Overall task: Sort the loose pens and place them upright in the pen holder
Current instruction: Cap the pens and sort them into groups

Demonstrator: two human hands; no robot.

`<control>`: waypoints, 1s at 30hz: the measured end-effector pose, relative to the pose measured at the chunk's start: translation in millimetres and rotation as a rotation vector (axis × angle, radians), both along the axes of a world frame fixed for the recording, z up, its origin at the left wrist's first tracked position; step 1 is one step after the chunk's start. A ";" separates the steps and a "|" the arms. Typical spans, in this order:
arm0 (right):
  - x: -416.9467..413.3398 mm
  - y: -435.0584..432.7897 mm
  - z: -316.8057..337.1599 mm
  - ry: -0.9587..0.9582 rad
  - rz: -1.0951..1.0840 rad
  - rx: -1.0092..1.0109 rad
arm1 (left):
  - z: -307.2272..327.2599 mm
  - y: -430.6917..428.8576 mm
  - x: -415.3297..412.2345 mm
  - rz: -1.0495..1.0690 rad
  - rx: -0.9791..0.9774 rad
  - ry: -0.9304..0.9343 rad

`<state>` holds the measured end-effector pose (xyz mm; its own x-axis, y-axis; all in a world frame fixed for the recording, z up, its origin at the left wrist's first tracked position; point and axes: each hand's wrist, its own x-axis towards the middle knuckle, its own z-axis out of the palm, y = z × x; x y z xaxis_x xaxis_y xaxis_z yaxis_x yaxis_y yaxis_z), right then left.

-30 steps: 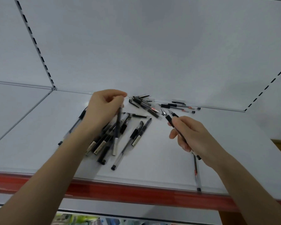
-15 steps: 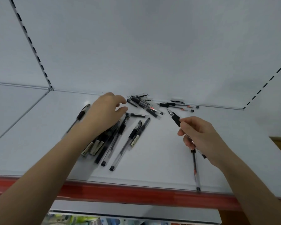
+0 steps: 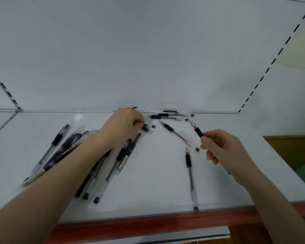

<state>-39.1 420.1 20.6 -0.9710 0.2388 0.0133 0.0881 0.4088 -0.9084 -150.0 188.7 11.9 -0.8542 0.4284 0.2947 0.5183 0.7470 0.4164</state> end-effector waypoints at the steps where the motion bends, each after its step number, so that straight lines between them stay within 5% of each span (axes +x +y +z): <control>1: 0.8 3.7 -0.7 0.004 -0.013 0.001 | 0.7 3.6 -3.2 -0.006 -0.008 0.011; 11: -4.6 10.9 -7.4 0.002 0.013 0.030 | 10.5 -25.5 -30.3 0.217 0.013 -0.019; 26: -21.0 -5.3 -13.8 0.002 0.134 0.117 | 4.5 -21.7 -50.7 0.095 -0.175 -0.160; 30: -21.2 -4.2 -14.2 0.009 0.136 0.111 | 8.8 -25.4 -48.6 0.127 -0.035 -0.114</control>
<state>-60.3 415.9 6.4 -0.9939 0.1020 0.0412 0.0172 0.5143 -0.8574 -198.6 163.3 20.7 -0.9291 0.3232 0.1795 0.3697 0.8187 0.4395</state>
